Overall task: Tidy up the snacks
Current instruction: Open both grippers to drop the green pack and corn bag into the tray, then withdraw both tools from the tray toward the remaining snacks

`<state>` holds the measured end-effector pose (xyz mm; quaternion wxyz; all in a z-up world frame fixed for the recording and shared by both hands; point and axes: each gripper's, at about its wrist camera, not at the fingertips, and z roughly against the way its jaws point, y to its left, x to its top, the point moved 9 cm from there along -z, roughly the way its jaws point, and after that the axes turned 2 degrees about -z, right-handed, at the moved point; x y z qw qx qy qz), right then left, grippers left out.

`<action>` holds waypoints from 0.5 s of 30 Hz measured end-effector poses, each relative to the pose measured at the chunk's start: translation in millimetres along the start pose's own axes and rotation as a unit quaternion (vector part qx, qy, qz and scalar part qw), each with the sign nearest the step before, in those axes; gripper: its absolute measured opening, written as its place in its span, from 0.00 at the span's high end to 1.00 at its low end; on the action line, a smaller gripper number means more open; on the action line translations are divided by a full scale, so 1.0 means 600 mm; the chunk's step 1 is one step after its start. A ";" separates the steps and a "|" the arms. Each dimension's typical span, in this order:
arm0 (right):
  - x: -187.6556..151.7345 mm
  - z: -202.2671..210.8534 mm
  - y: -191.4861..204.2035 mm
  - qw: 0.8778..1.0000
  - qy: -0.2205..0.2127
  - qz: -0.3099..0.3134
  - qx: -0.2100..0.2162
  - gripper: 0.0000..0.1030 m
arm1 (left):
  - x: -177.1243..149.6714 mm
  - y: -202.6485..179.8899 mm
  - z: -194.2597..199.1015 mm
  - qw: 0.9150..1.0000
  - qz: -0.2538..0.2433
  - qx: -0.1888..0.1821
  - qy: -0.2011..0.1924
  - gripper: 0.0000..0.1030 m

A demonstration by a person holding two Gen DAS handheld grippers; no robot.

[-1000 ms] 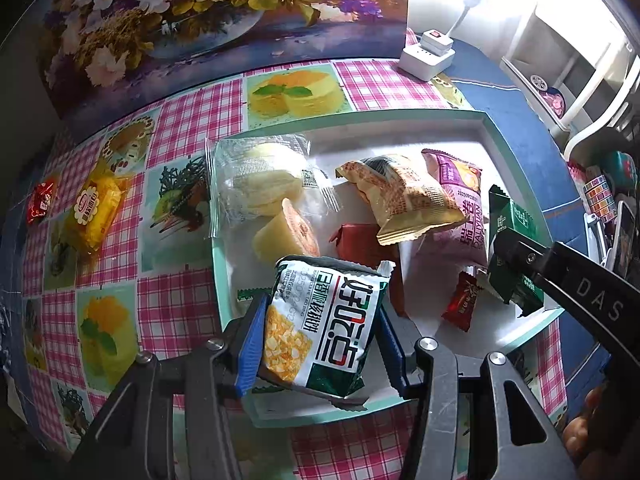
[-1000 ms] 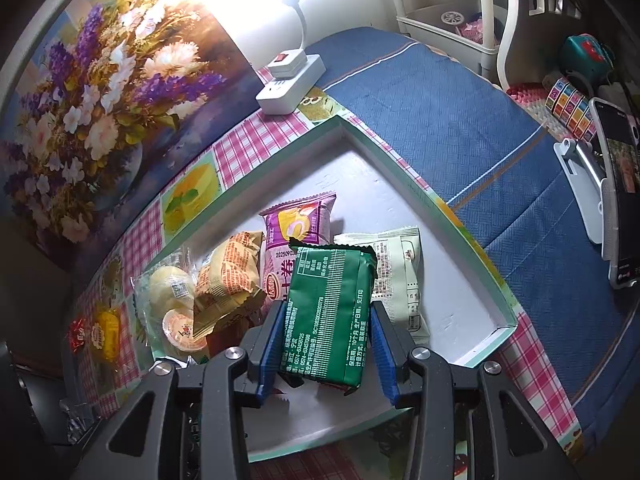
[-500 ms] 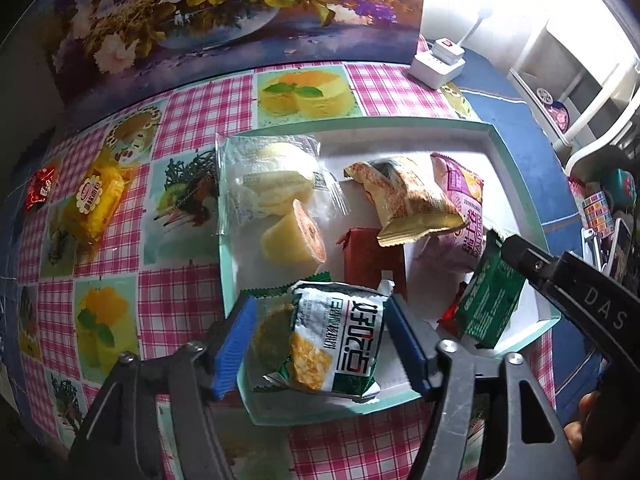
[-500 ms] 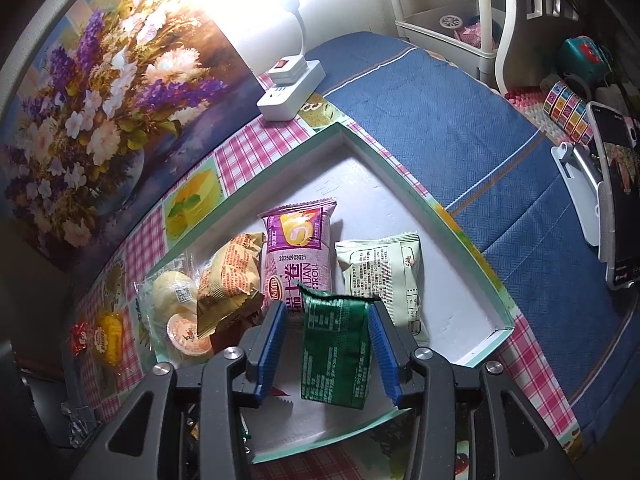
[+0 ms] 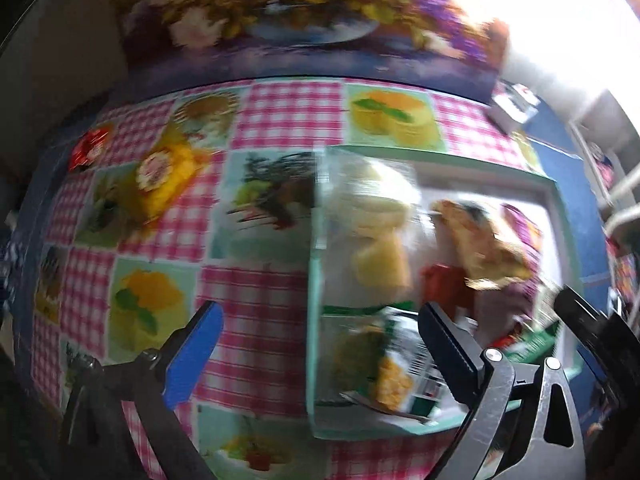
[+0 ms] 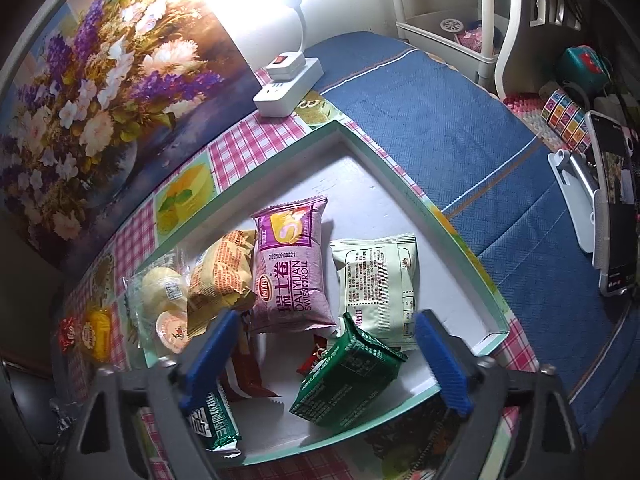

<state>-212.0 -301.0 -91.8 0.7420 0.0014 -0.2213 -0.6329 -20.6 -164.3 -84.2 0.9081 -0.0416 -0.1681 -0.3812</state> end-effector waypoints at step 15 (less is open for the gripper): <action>-0.008 0.003 0.046 0.998 -0.009 0.060 -0.012 0.00 | 0.012 0.175 -0.019 0.987 0.135 0.086 -0.003 0.05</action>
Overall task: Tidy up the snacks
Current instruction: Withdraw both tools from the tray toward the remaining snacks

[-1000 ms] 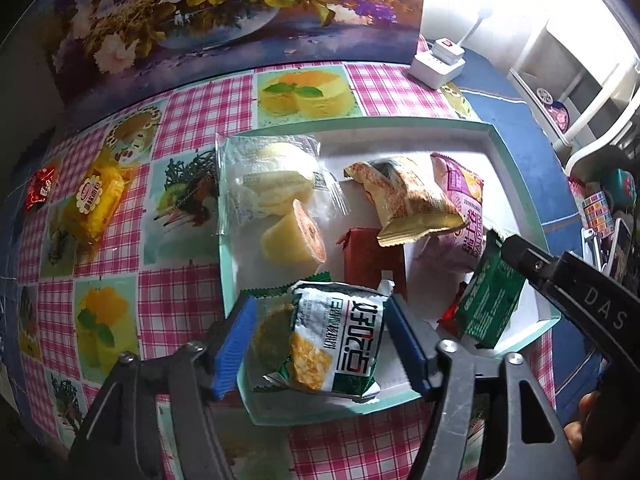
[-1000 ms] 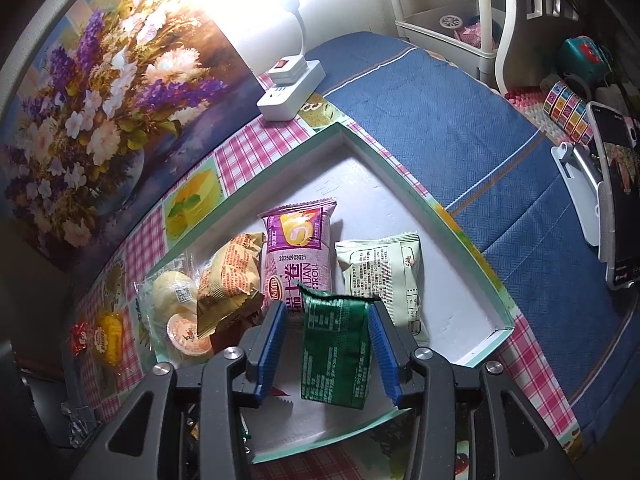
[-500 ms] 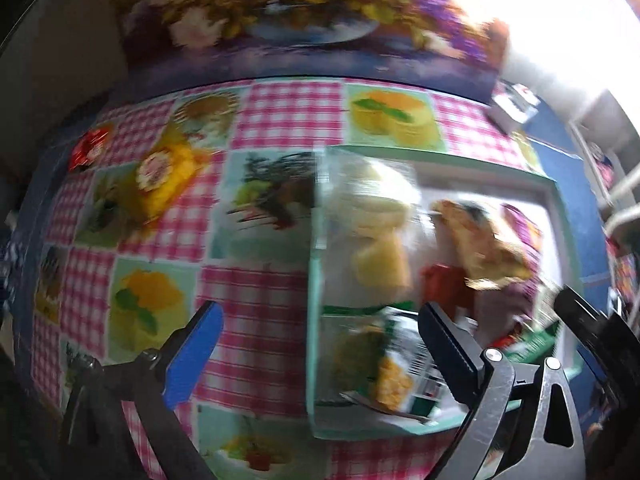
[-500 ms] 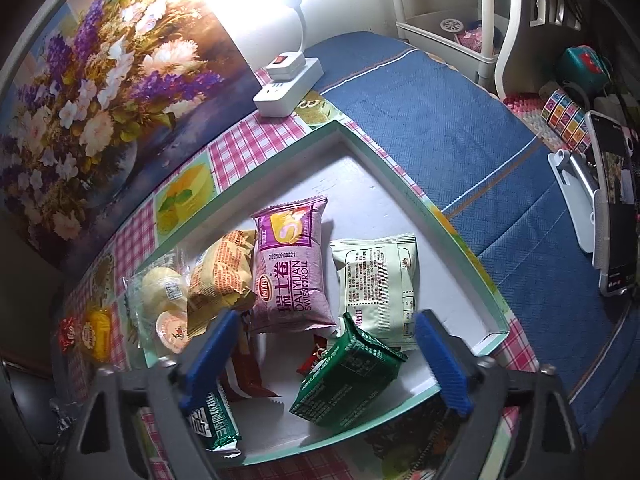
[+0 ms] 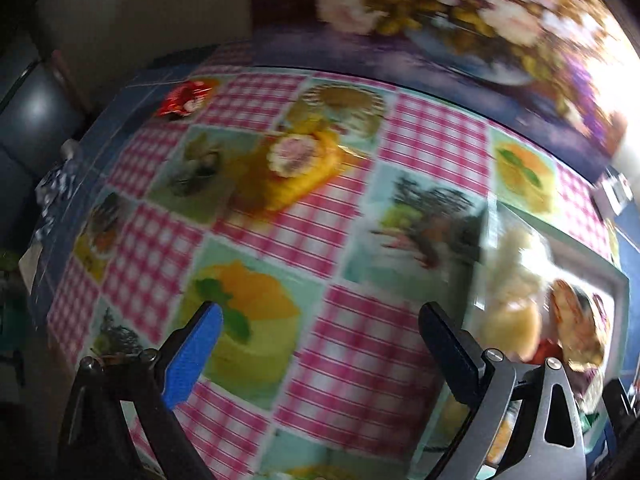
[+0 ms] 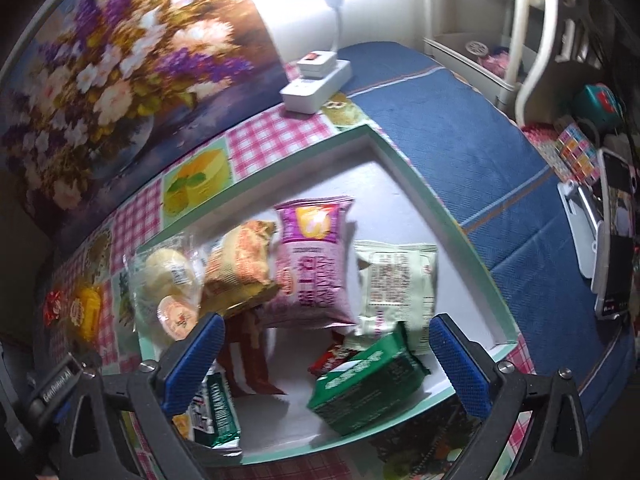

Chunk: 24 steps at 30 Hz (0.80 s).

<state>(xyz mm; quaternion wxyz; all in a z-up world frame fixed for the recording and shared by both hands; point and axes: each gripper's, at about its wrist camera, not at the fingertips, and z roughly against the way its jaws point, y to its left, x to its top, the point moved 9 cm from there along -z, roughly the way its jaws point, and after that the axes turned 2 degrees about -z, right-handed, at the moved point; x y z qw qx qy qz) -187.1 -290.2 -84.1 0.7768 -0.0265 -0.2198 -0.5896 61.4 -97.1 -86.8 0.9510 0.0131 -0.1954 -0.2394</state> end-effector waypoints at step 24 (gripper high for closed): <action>-0.043 0.007 0.161 0.994 -0.021 0.105 0.030 0.00 | 0.049 0.170 -0.040 0.997 0.062 0.055 0.007 0.04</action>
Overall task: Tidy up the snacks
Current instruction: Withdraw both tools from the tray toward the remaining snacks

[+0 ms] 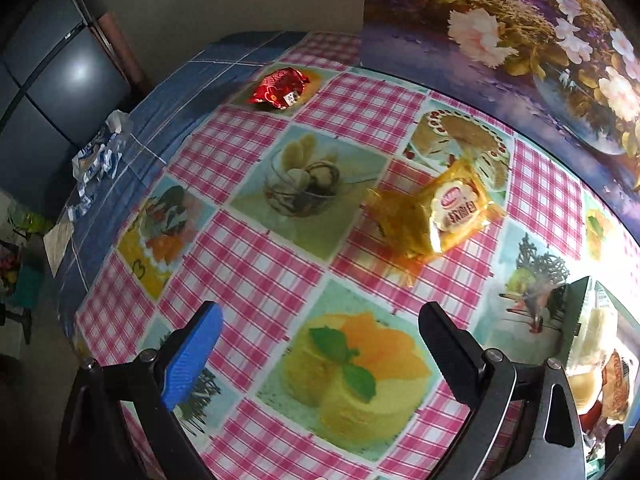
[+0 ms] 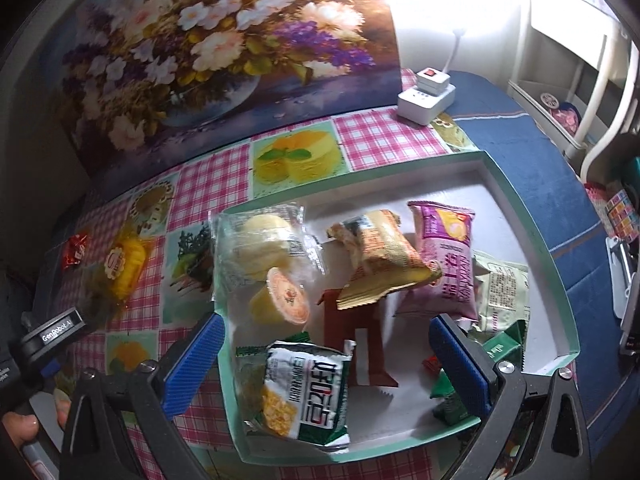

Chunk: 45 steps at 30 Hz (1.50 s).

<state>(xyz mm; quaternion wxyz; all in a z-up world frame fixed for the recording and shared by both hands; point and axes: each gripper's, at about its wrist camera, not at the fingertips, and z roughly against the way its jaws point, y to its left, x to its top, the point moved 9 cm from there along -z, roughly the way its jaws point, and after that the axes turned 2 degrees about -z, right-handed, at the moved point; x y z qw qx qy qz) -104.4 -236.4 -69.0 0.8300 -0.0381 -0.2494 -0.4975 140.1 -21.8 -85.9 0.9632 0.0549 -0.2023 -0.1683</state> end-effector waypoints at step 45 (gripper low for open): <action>0.025 -0.106 0.356 0.985 -0.003 0.135 0.108 0.00 | 0.146 0.124 -0.107 0.988 -0.143 -0.028 -0.061 0.04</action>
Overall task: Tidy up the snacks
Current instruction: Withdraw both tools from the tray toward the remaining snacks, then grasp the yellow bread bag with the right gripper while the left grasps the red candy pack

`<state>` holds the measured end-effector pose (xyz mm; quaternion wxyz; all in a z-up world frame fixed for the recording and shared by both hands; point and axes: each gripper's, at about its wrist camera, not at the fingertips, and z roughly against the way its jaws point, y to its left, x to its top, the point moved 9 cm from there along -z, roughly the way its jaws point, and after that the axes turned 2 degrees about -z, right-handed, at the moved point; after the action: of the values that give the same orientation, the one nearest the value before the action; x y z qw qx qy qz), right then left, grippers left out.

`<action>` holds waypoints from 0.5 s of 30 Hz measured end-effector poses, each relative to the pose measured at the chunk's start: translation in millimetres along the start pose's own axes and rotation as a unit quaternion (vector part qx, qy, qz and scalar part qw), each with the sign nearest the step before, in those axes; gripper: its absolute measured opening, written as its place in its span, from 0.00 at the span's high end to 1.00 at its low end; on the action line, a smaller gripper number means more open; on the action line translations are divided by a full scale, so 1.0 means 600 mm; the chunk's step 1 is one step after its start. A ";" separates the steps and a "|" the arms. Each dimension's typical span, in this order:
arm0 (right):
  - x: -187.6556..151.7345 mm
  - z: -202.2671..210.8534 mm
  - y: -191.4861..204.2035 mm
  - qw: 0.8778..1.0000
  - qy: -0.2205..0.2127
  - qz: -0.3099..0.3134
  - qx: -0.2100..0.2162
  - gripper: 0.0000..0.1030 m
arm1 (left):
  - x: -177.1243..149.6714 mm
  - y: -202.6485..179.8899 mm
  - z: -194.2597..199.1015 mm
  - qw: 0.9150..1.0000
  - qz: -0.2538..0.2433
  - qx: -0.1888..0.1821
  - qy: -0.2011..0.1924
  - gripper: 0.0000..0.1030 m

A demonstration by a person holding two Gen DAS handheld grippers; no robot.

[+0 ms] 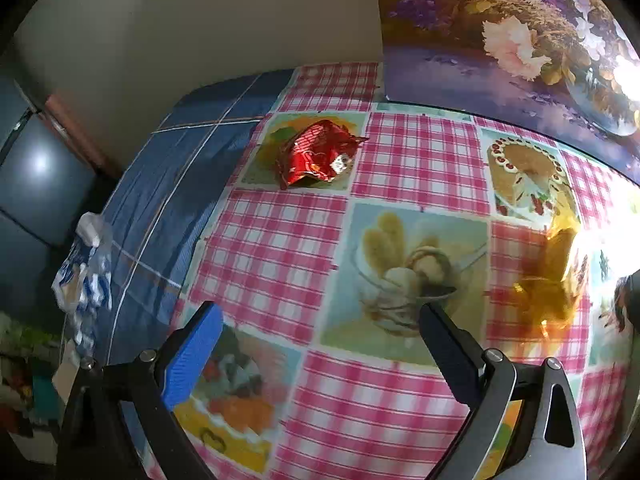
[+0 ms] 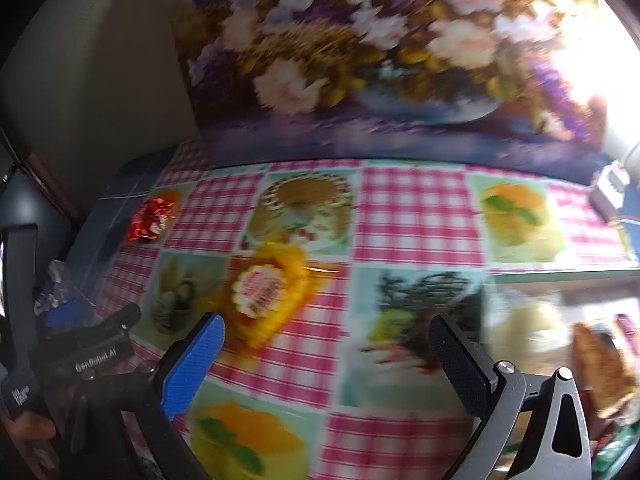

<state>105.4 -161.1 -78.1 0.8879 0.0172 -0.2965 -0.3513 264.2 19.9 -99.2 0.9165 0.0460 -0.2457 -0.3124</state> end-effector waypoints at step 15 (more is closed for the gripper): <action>0.002 -0.129 0.064 0.993 0.075 -0.090 0.025 0.00 | 0.077 0.061 -0.050 0.993 0.036 -0.109 0.012 0.04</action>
<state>171.2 -146.5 -132.0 0.8719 0.0927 -0.2348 -0.4195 330.3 19.7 -97.4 0.9296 -0.0591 -0.2008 -0.3034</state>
